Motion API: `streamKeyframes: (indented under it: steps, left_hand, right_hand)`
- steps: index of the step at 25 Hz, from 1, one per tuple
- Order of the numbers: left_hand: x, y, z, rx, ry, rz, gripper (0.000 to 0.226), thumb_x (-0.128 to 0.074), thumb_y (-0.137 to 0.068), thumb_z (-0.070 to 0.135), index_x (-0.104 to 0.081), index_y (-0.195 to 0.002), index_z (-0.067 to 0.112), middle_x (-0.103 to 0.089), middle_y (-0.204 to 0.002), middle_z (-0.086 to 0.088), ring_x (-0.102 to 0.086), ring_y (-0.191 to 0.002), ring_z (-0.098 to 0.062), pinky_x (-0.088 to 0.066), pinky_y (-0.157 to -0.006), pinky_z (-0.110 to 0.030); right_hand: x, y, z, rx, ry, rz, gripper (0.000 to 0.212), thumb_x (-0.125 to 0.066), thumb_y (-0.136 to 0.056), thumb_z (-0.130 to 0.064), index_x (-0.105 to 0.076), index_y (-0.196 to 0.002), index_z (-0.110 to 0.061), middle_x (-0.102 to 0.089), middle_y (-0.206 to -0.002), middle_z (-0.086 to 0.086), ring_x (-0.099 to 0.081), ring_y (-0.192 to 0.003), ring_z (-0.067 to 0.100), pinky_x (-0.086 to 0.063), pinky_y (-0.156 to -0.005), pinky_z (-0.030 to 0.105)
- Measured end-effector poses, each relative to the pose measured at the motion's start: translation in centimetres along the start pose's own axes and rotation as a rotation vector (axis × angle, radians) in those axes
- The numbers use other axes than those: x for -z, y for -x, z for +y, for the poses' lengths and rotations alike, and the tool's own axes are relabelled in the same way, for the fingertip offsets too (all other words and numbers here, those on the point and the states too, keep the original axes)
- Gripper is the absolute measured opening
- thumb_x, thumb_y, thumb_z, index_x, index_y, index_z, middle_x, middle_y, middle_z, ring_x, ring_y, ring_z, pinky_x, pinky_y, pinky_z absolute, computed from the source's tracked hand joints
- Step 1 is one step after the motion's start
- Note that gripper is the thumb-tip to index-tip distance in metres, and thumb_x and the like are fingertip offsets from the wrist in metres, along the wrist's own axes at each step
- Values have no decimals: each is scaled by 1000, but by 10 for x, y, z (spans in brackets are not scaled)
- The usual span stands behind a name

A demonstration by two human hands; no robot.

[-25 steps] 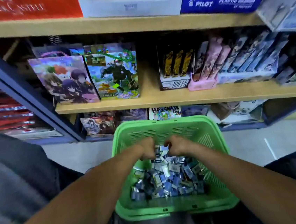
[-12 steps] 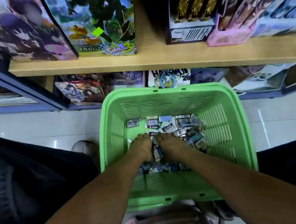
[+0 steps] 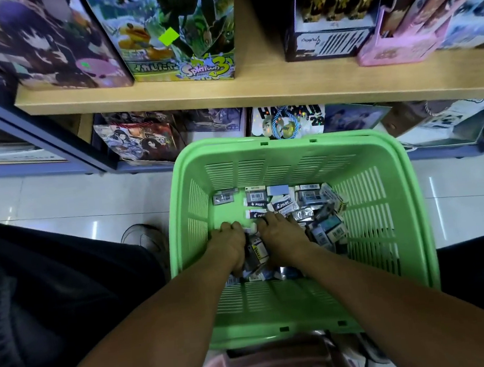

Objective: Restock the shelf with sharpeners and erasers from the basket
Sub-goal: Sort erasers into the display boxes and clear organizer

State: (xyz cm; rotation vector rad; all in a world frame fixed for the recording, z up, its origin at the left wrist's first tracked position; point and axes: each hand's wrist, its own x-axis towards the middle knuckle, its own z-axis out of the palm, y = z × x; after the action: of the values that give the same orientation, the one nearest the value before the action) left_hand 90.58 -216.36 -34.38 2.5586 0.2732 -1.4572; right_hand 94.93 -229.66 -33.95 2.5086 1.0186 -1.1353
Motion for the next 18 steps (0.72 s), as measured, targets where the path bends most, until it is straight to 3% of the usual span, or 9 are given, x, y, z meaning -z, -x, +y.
streamKeyframes:
  steps: [3,6,8,12,15,18]
  left_hand:
    - [-3,-6,5,43,26,-53,110,-96,-54,34,-36,-140,1,-45,-136,-18,-44,-128,-37,-42,-107,-47]
    - [-7,-7,5,59,117,-45,77,-85,-72,24,-48,-137,6,-47,-133,-15,-43,-128,-32,-42,-106,-38]
    - [-5,-5,5,62,308,-24,68,-77,-78,12,-46,-137,5,-50,-134,-13,-51,-124,-28,-47,-99,-30]
    - [6,3,0,112,641,-50,66,-78,-74,1,-47,-132,3,-57,-124,-13,-60,-110,-28,-52,-79,-31]
    - [10,11,0,119,948,-106,57,-69,-77,-10,-45,-126,6,-54,-100,-6,-57,-83,-20,-51,-63,-27]
    - [19,17,2,168,1222,-112,46,-58,-81,-18,-48,-110,17,-53,-92,-7,-54,-77,-20,-54,-74,-34]
  right_hand:
    - [8,-7,3,-28,-11,-13,85,-85,-67,-45,-45,-135,-14,-39,-138,14,-37,-133,33,-33,-111,53]
    - [5,-7,1,14,-67,36,66,-81,-74,-38,-50,-126,-12,-51,-129,12,-48,-124,30,-41,-100,42]
    - [1,-7,-3,27,-132,59,54,-77,-79,-28,-49,-122,-11,-55,-123,12,-54,-117,29,-45,-90,36]
    - [5,-14,3,-9,-231,-14,59,-82,-74,-34,-53,-119,-10,-54,-121,15,-55,-113,31,-47,-89,34]
    - [5,-16,8,-44,-338,-72,62,-82,-75,-29,-54,-128,-12,-55,-128,11,-55,-116,28,-47,-91,32]
    - [11,-13,16,-107,-589,-115,63,-88,-69,-26,-59,-124,-13,-62,-120,6,-61,-111,27,-50,-83,30]
